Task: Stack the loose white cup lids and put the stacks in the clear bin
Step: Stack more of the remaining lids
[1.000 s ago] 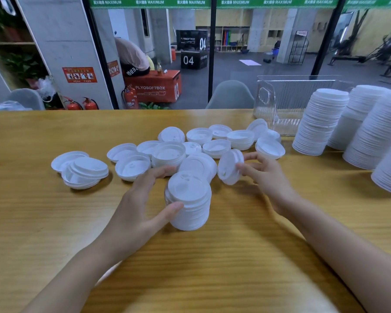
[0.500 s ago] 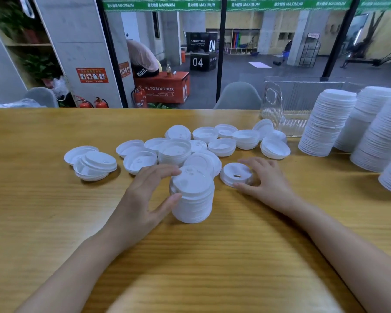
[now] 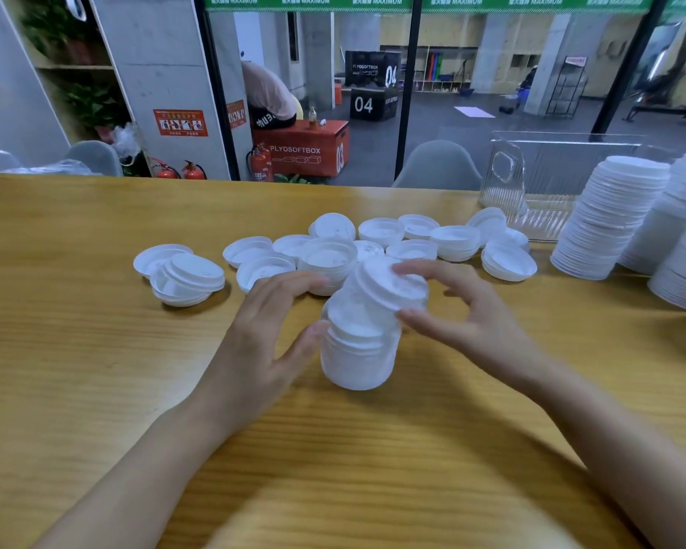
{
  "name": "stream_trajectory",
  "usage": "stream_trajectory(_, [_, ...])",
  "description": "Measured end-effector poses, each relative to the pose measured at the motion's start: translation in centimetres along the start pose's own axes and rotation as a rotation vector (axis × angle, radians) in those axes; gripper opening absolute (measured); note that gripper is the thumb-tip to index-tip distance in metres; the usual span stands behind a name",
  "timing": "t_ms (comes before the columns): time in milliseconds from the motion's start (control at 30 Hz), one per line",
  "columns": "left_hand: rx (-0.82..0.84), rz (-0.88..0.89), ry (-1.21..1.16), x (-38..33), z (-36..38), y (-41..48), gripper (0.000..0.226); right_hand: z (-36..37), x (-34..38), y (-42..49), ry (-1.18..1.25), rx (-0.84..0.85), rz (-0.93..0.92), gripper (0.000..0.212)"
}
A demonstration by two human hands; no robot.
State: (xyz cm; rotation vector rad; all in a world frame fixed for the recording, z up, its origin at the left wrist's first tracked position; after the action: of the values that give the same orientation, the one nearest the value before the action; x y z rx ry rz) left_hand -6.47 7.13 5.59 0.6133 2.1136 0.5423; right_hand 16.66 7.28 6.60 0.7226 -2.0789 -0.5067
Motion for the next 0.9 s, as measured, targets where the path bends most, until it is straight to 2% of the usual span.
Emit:
stream_trajectory(133, [0.008,0.006,-0.006,-0.2,-0.2,-0.1,0.036,2.1,1.3,0.3,0.003,0.102,-0.057,0.047])
stream_trajectory(433, [0.075,0.045,0.013,-0.5,0.3,-0.3,0.039,2.4,1.1,0.1,-0.048,0.100,-0.065,0.049])
stream_trajectory(600, [0.098,0.043,0.038,-0.3,0.5,-0.3,0.032,2.6,1.1,-0.1,-0.067,0.128,-0.068,0.052])
stream_trajectory(700, [0.103,0.037,0.034,-0.2,0.6,-0.4,0.032,1.4,0.8,0.4,-0.022,0.084,-0.011,0.051])
stream_trajectory(833, [0.104,0.036,0.027,-0.2,0.6,-0.3,0.032,-1.0,-2.3,1.9,-0.026,-0.048,0.186,0.037])
stream_trajectory(900, [0.106,0.034,0.028,-0.2,0.7,-0.3,0.031,-0.9,-4.0,2.6,-0.046,-0.004,0.303,0.046])
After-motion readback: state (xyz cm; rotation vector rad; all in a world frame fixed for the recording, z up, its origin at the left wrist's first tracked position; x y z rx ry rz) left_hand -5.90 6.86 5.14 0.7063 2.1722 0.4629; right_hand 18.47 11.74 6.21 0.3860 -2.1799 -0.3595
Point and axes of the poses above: each hand's wrist, its own y-axis towards the middle knuckle, its own z-axis out of the palm, x = y × z, the point moved 5 cm from there along y, towards the middle knuckle, and after that the axes turned 14 degrees about -z, right-handed, at the moved point
